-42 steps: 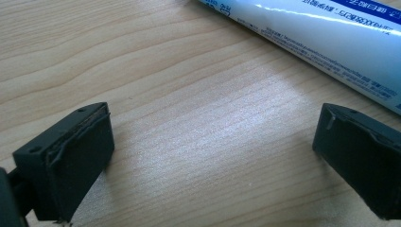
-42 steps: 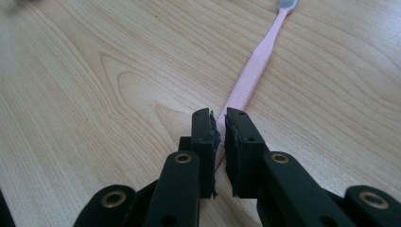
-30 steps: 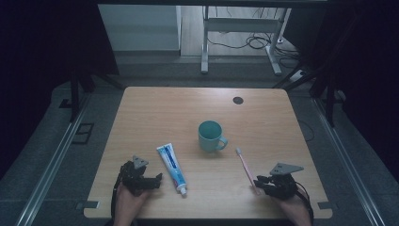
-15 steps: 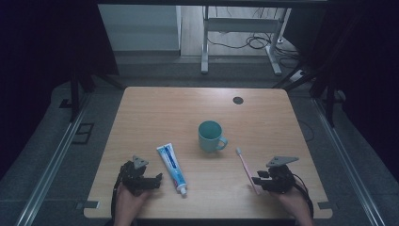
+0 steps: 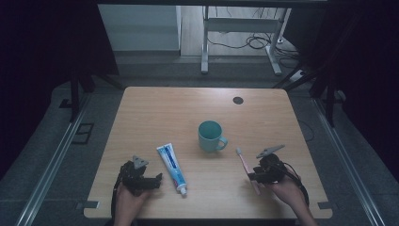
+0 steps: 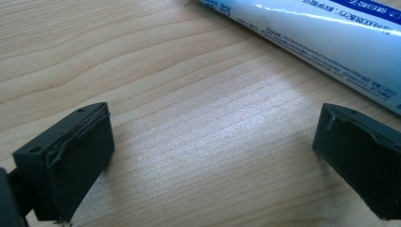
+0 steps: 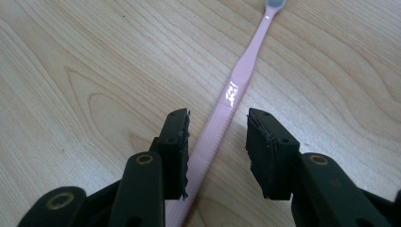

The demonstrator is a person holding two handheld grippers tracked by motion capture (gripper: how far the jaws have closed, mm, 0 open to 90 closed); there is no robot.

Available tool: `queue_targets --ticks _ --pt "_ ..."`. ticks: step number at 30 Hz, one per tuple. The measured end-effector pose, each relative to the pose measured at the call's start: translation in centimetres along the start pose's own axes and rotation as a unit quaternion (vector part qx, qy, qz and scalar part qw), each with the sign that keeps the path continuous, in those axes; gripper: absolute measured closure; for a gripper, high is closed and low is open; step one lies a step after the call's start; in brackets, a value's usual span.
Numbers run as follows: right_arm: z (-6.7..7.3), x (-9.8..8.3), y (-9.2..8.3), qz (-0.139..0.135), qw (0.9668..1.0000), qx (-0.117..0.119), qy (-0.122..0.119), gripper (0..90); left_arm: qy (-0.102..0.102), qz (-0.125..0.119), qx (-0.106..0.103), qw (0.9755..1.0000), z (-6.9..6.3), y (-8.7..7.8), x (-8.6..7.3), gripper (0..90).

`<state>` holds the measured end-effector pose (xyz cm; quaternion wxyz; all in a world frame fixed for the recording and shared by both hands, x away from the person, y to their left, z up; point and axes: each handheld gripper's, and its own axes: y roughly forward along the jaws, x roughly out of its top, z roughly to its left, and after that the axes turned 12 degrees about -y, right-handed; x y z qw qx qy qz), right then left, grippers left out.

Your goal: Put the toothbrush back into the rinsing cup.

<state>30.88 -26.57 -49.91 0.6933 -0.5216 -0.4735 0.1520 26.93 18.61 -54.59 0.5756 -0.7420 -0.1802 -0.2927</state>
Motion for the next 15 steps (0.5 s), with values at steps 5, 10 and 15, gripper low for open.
queue_targets --ticks 5,10,15 --pt "-0.2 1.3 0.3 0.027 0.9996 0.000 -0.006 59.4 0.000 0.000 0.000 1.0000 0.0 0.0 0.0 0.0" --pt "-0.3 2.5 0.8 0.057 0.9983 0.004 -0.011 59.4 0.000 0.000 0.000 1.0000 0.0 0.0 0.0 0.0" --pt "-0.3 3.7 1.4 0.090 0.9958 0.002 -0.018 59.6 0.000 0.000 0.000 1.0000 0.0 0.0 0.0 0.0"
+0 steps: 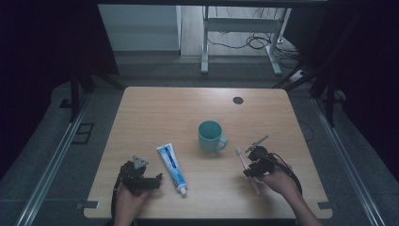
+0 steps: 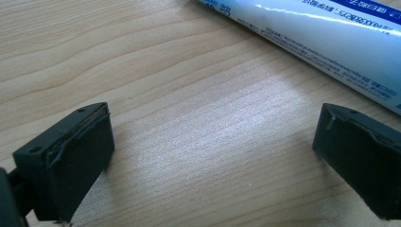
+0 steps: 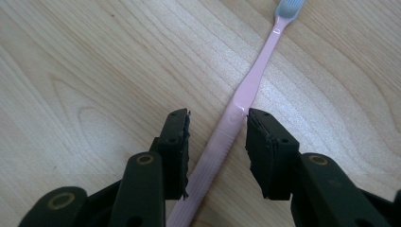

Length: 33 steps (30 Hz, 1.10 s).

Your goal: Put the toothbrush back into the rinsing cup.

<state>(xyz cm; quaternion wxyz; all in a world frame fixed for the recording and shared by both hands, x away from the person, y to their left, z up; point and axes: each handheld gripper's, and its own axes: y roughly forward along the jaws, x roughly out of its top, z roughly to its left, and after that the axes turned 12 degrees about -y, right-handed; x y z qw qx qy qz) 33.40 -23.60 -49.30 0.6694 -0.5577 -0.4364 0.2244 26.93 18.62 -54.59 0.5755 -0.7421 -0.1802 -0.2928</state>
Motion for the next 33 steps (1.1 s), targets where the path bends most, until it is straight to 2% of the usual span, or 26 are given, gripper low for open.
queue_targets --ticks 1,2,3,15,20,25,31,33 --pt "-0.1 0.6 0.3 0.019 0.9998 -0.002 0.000 60.3 0.000 0.000 -0.001 1.0000 0.0 0.0 0.0 0.0" --pt "-0.1 0.6 0.3 0.019 0.9998 -0.002 0.000 60.3 0.000 0.000 -0.001 1.0000 0.0 0.0 0.0 0.0" --pt "-0.2 1.0 0.5 0.034 0.9994 -0.003 0.001 61.3 0.000 0.000 0.000 1.0000 0.0 0.0 0.0 0.0" --pt "-0.8 2.7 1.6 0.088 0.9961 -0.012 0.007 67.0 0.000 0.000 0.000 1.0000 0.0 0.0 0.0 0.0" --pt "-0.9 3.0 1.8 0.094 0.9955 -0.011 0.008 69.4 0.000 0.000 -0.001 1.0000 0.0 0.0 0.0 0.0" --pt "-1.4 3.2 1.8 0.102 0.9946 -0.009 0.015 77.3 0.000 0.000 0.000 1.0000 0.0 0.0 0.0 0.0" --pt "-1.5 3.6 1.9 0.114 0.9933 -0.007 0.017 78.6 0.000 0.000 0.000 1.0000 0.0 0.0 0.0 0.0" --pt "-1.6 3.6 2.0 0.113 0.9935 -0.005 0.011 78.7 0.000 0.000 0.000 1.0000 0.0 0.0 0.0 0.0"
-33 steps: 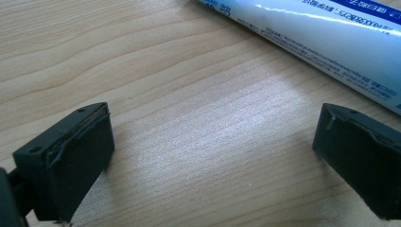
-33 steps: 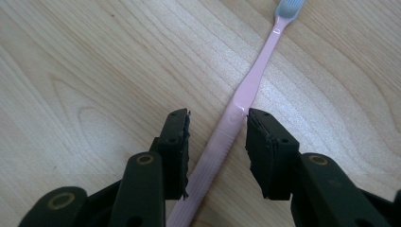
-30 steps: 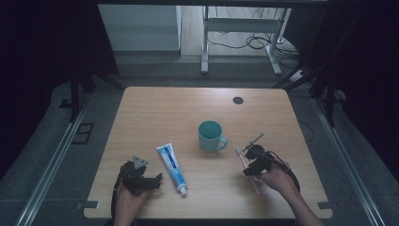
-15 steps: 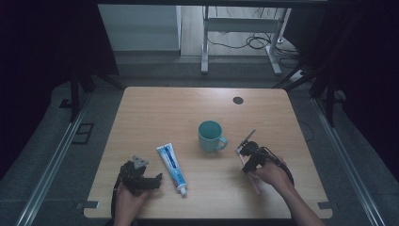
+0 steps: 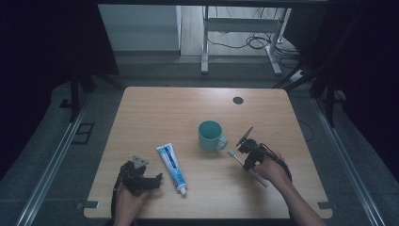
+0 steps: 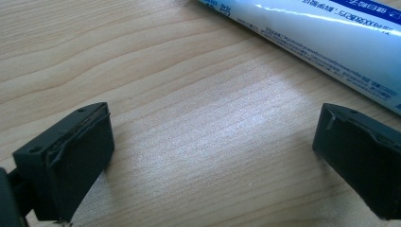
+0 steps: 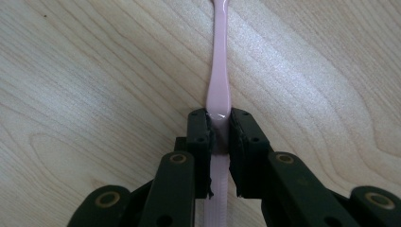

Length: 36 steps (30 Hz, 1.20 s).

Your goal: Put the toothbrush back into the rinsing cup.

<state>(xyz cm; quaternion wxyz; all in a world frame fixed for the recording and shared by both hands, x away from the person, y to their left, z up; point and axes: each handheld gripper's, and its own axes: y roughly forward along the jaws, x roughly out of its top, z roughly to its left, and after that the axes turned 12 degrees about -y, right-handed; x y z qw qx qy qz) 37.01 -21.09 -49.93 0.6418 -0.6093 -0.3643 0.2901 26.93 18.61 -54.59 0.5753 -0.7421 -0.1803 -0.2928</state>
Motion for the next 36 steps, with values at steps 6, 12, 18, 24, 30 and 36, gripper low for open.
queue_targets --ticks 6,12,18,24,30,36 --pt "-0.2 -0.1 -0.5 -0.019 0.9998 0.008 0.005 78.8 0.000 0.000 0.000 1.0000 0.0 0.0 0.0 0.0" --pt "-0.5 -0.5 -1.2 -0.033 0.9993 0.016 0.000 78.8 0.000 0.000 0.000 1.0000 0.0 0.0 0.0 0.0" --pt "-1.0 -1.2 -1.8 -0.050 0.9985 0.022 0.009 78.8 0.000 0.000 0.000 1.0000 0.0 0.0 0.0 0.0" --pt "-1.7 -2.0 -2.8 -0.075 0.9967 0.025 0.019 78.8 -0.001 0.000 0.001 1.0000 0.0 0.0 0.0 0.0" --pt "-2.2 -2.7 -4.0 -0.111 0.9931 0.028 0.027 78.8 -0.001 0.000 0.001 1.0000 -0.1 0.0 0.0 0.0" --pt "-2.3 -3.2 -5.3 -0.149 0.9883 0.022 0.025 78.8 -0.002 0.000 0.001 1.0000 -0.1 0.0 0.0 0.0"
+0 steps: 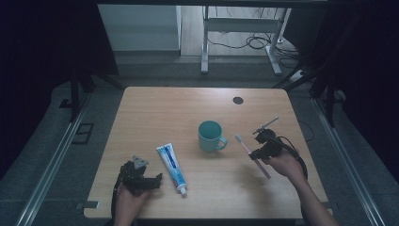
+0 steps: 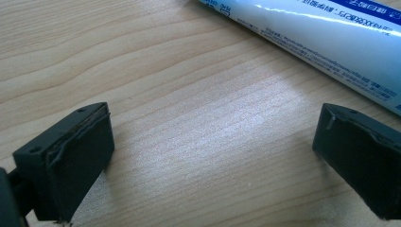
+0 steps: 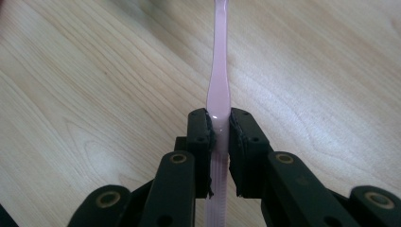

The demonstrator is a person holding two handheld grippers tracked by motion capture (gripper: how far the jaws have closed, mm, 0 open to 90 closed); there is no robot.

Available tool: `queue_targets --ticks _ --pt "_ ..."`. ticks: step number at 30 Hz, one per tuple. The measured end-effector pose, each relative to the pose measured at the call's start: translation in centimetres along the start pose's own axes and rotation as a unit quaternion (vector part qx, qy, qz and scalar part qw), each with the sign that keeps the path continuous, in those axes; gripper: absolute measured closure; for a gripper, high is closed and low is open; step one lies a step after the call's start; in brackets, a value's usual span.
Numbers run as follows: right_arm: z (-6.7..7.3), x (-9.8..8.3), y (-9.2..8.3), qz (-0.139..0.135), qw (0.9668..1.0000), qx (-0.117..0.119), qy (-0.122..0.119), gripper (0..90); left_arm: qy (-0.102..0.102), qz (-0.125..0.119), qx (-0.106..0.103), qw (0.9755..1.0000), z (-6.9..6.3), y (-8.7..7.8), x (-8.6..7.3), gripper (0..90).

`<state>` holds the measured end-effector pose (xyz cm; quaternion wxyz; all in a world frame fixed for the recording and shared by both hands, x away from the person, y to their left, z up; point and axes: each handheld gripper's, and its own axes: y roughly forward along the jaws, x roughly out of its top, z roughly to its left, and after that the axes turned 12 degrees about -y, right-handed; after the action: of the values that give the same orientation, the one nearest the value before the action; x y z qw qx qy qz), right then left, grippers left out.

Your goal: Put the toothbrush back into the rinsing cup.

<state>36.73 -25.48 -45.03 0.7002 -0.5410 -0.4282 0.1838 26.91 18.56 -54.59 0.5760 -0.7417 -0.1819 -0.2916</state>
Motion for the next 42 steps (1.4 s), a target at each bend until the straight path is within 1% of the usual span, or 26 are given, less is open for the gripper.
queue_targets --ticks 2,3,4,5,6,9,10,11,12,14,15,16,17,19,21,22,23,24,25,29,34,35,36,39,41,42 --pt "0.0 0.0 -0.2 -0.005 1.0000 -0.001 -0.001 78.8 0.000 0.000 0.000 1.0000 0.0 0.0 0.0 0.0" --pt "0.0 0.0 -0.6 -0.020 0.9998 -0.003 -0.003 78.8 0.000 0.000 0.000 1.0000 0.0 0.0 0.0 0.0" --pt "0.0 0.0 -0.6 -0.020 0.9998 -0.003 -0.003 78.8 0.000 0.000 0.000 1.0000 0.0 0.0 0.0 0.0" --pt "0.0 0.1 -1.0 -0.033 0.9995 -0.004 -0.002 78.8 0.000 0.000 0.000 1.0000 0.0 0.0 0.0 0.0" --pt "0.0 0.1 -1.0 -0.033 0.9995 -0.004 -0.002 78.8 0.000 0.000 0.000 1.0000 0.0 0.0 0.0 0.0" --pt "0.0 0.1 -1.5 -0.052 0.9986 -0.005 -0.005 78.8 0.000 -0.001 0.000 1.0000 0.0 0.0 0.0 0.0" --pt "0.0 0.2 -1.8 -0.064 0.9979 -0.007 -0.008 78.8 0.000 -0.001 0.000 1.0000 0.0 0.0 0.0 0.0" --pt "0.0 0.2 -1.8 -0.064 0.9979 -0.007 -0.008 78.8 0.000 -0.001 0.000 1.0000 0.0 0.0 0.0 0.0" --pt "0.1 0.3 -2.2 -0.077 0.9969 -0.010 -0.014 78.8 0.000 -0.001 -0.001 1.0000 0.0 0.0 0.0 0.0" --pt "0.1 0.4 -2.3 -0.082 0.9965 -0.011 -0.015 78.8 0.000 -0.001 0.000 1.0000 0.0 0.0 0.0 0.0" --pt "0.2 0.5 -2.5 -0.089 0.9958 -0.014 -0.019 78.8 0.000 -0.001 0.000 1.0000 0.0 0.0 0.0 0.0" --pt "0.3 0.6 -2.8 -0.102 0.9944 -0.016 -0.022 78.8 0.000 -0.001 0.000 1.0000 0.0 0.0 0.0 0.0" --pt "0.3 0.6 -2.8 -0.102 0.9944 -0.016 -0.022 78.8 0.000 -0.001 -0.001 1.0000 0.0 0.0 0.0 0.0" --pt "0.4 0.8 -3.0 -0.116 0.9927 -0.020 -0.027 78.8 0.001 -0.001 0.000 1.0000 0.0 0.0 0.0 0.0" --pt "0.5 0.9 -3.2 -0.125 0.9915 -0.022 -0.027 78.8 0.001 -0.001 0.000 1.0000 0.0 0.0 0.0 0.0" --pt "0.5 1.1 -3.4 -0.136 0.9900 -0.024 -0.029 78.8 0.002 -0.001 0.000 1.0000 0.0 0.0 0.0 0.0" --pt "0.5 1.1 -3.4 -0.136 0.9900 -0.024 -0.029 78.8 0.003 -0.001 0.000 1.0000 0.0 0.0 0.0 0.0" --pt "0.6 1.2 -3.6 -0.145 0.9886 -0.026 -0.029 78.8 0.003 -0.001 0.000 1.0000 0.0 0.0 0.0 0.0" --pt "0.6 1.2 -3.6 -0.145 0.9886 -0.026 -0.029 78.8 0.003 0.000 -0.001 1.0000 0.0 0.0 0.0 0.0" --pt "0.8 1.5 -3.8 -0.163 0.9857 -0.029 -0.033 78.8 0.003 -0.001 0.000 1.0000 0.0 0.0 0.0 0.0" --pt "0.9 2.0 -3.9 -0.188 0.9808 -0.033 -0.038 78.8 0.003 -0.001 -0.001 1.0000 0.0 0.0 0.0 0.0" --pt "1.0 2.2 -3.9 -0.197 0.9790 -0.037 -0.040 78.8 0.003 -0.001 0.000 1.0000 0.0 0.0 0.0 0.0" --pt "1.0 2.2 -3.9 -0.197 0.9790 -0.037 -0.040 78.8 0.003 -0.001 0.000 1.0000 0.0 0.0 0.0 0.0" --pt "1.2 2.5 -4.0 -0.209 0.9763 -0.040 -0.041 78.8 0.001 -0.002 -0.001 1.0000 0.0 0.0 0.0 0.0" --pt "1.3 2.8 -4.1 -0.222 0.9732 -0.041 -0.043 78.8 0.001 -0.002 -0.001 1.0000 0.0 0.0 0.0 0.0" --pt "1.3 2.8 -4.1 -0.222 0.9732 -0.041 -0.043 78.8 0.001 -0.002 -0.001 1.0000 0.0 0.0 0.0 0.0"
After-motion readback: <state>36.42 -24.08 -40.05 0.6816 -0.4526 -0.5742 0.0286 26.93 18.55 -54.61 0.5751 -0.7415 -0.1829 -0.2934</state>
